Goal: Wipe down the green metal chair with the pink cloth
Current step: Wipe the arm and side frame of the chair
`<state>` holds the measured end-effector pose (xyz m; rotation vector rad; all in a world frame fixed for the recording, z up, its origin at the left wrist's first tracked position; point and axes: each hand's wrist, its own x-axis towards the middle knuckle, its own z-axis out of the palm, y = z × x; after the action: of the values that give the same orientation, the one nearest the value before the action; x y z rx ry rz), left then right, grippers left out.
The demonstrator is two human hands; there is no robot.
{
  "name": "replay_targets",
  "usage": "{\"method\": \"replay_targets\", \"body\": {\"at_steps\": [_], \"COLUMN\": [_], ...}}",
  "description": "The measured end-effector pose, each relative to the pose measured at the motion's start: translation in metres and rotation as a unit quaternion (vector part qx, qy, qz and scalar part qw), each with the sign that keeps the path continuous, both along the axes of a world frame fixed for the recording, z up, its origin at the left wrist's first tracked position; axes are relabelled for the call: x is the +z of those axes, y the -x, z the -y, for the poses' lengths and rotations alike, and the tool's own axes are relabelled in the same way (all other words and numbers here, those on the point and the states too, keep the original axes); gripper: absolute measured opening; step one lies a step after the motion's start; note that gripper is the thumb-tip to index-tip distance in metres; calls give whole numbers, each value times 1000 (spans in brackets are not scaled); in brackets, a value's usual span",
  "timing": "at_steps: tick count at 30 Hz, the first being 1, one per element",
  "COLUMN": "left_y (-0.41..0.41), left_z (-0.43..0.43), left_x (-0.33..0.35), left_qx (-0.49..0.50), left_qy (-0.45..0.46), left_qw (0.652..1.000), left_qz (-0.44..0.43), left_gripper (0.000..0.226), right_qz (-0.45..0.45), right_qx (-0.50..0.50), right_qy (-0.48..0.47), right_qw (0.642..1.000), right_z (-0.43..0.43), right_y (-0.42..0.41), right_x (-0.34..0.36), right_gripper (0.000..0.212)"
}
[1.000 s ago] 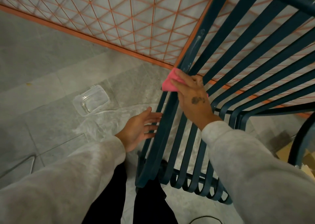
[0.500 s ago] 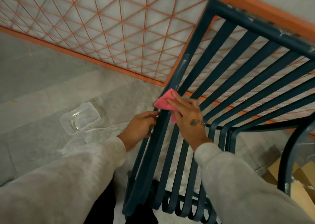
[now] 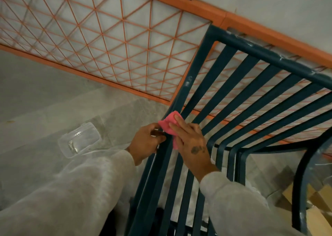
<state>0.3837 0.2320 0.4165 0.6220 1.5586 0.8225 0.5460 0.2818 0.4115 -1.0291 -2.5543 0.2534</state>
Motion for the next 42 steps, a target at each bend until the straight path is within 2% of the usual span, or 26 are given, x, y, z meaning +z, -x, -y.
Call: {"method": "replay_targets", "body": {"at_steps": [3,5,10,13,14,18,20,21,23,26,30,32,34,36,39,42], "left_y": [3,6,9,10,11,13,14,15,15,15,16,16,16,17,18,15], "left_z": [-2,-2,-3,-5,-5,-6,-6,-7,-8,-9,-11,-10,-10,-9,-8,-5], "left_x": [1,0,-1,1,1,0,-2,-3,-4,-5,-6,-4,-3,-2,-3,-3], "left_qx": [2,-18,-38,-48,-52,-52,-57,-59,-58,-57,-74,-75,-79,-82,-74,-62], "left_qy": [15,15,3,-1,-1,5,6,11,21,27,24,12,-1,1,11,13], "left_qw": [999,999,999,998,998,997,997,997,996,997,996,996,995,995,995,996], "left_qz": [30,34,32,41,44,58,51,52,57,54,52,51,56,61,63,58], "left_gripper": [30,32,26,23,23,25,27,29,30,28,32,33,34,37,37,34], "right_qz": [84,110,87,-26,-32,56,121,133,102,119,226,268,279,271,269,213], "right_qx": [48,43,-4,-29,-36,-22,23,42,46,85,112,84,45,19,46,72], "right_qy": [-26,-46,-138,-164,-167,-133,-116,-99,4,32,-58,-139,-174,-164,-123,33], "right_qw": [995,992,987,986,985,989,986,985,994,989,966,950,943,948,954,974], "right_z": [-24,-51,-114,-129,-131,-120,-91,-76,-48,-36,-84,-113,-131,-127,-86,-35], "right_y": [-4,-1,18,26,28,28,22,17,8,-2,0,8,16,24,24,15], "right_x": [4,15,65,86,91,72,45,32,18,13,32,52,69,75,56,28], "right_gripper": [66,71,60,47,46,53,52,51,49,49,58,59,58,54,44,56]}}
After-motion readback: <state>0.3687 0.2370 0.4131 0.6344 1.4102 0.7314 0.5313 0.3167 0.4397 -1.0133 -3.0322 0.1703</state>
